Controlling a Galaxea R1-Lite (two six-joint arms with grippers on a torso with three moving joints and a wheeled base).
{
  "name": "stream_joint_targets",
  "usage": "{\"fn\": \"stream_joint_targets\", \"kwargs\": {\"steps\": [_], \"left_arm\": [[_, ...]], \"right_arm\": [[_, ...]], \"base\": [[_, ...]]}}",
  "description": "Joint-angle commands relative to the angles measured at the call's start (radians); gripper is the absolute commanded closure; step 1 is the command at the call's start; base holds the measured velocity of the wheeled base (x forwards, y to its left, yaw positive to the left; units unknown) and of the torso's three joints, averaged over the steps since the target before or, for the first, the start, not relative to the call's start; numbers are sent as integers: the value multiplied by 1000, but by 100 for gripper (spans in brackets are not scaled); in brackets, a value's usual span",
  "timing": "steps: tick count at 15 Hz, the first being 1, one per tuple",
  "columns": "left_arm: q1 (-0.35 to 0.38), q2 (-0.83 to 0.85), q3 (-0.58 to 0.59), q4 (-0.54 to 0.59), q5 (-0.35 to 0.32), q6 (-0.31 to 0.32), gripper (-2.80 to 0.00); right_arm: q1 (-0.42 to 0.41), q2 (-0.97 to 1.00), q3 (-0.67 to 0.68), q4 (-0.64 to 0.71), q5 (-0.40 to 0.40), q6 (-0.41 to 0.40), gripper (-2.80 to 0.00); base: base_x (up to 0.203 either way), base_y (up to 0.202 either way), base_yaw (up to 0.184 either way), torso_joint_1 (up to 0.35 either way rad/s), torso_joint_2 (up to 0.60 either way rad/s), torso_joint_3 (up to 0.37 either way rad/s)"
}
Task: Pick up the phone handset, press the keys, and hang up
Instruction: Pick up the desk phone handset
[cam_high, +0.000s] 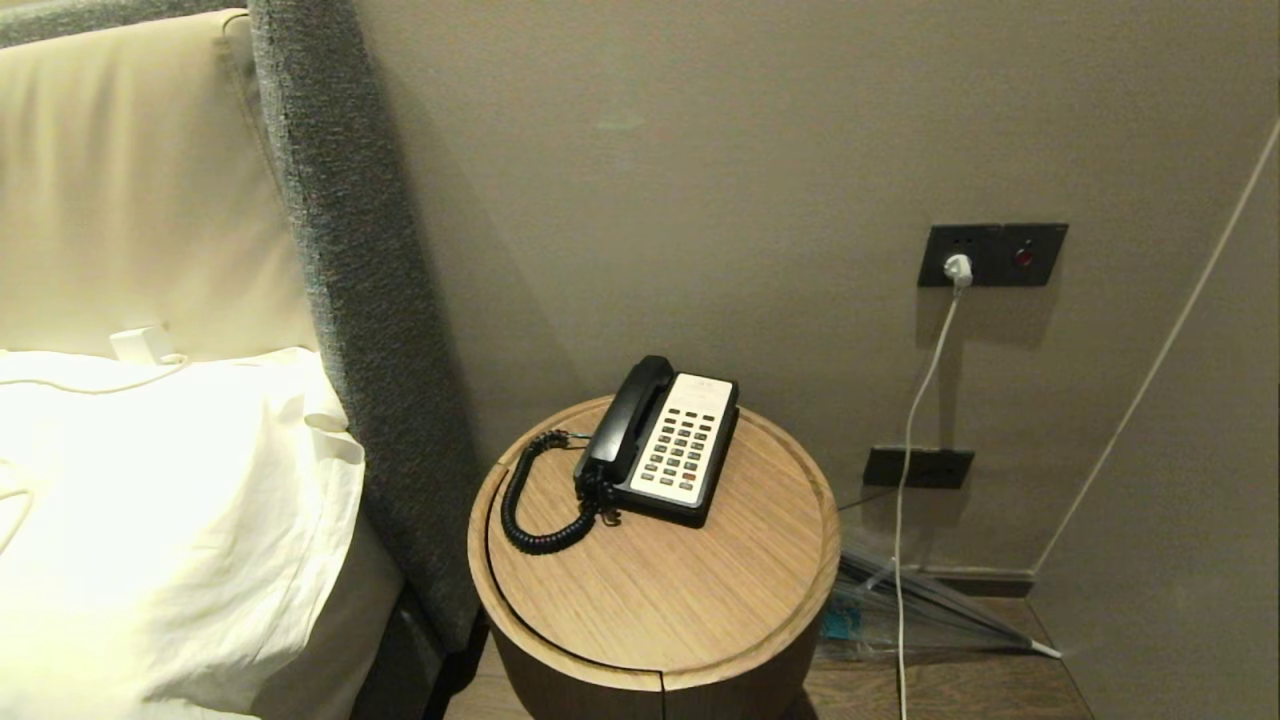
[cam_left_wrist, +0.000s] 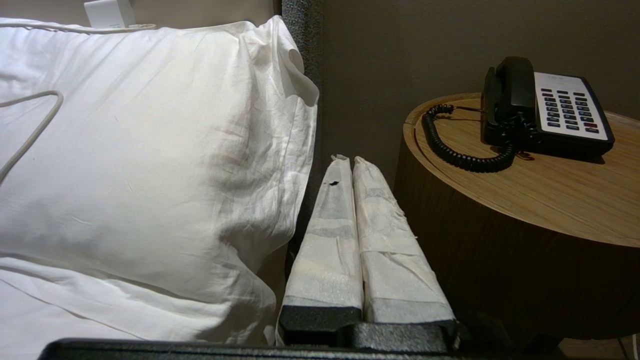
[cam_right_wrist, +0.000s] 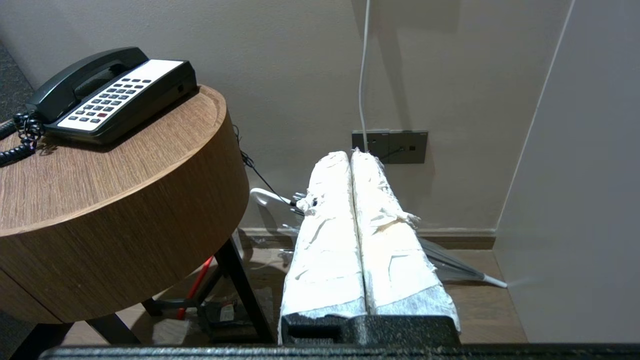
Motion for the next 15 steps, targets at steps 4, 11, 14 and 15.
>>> {"fn": "stream_joint_targets", "kwargs": {"steps": [4,11,14,15], "left_arm": [[0,1,38,-1,0,-4,0],[0,1,38,-1,0,-6,0],[0,1,38,-2,0,-6,0],[0,1,38,-1,0,-6,0]], "right_arm": [[0,1,20,-1,0,0,0],[0,1,20,-1,0,1,0],[0,1,20,-1,0,0,0],[0,1,20,-1,0,0,0]], "base": [[0,0,0,0,0,0],[0,0,0,4,2,-163],[0,0,0,1,2,-200],[0,0,0,2,2,-199]]}}
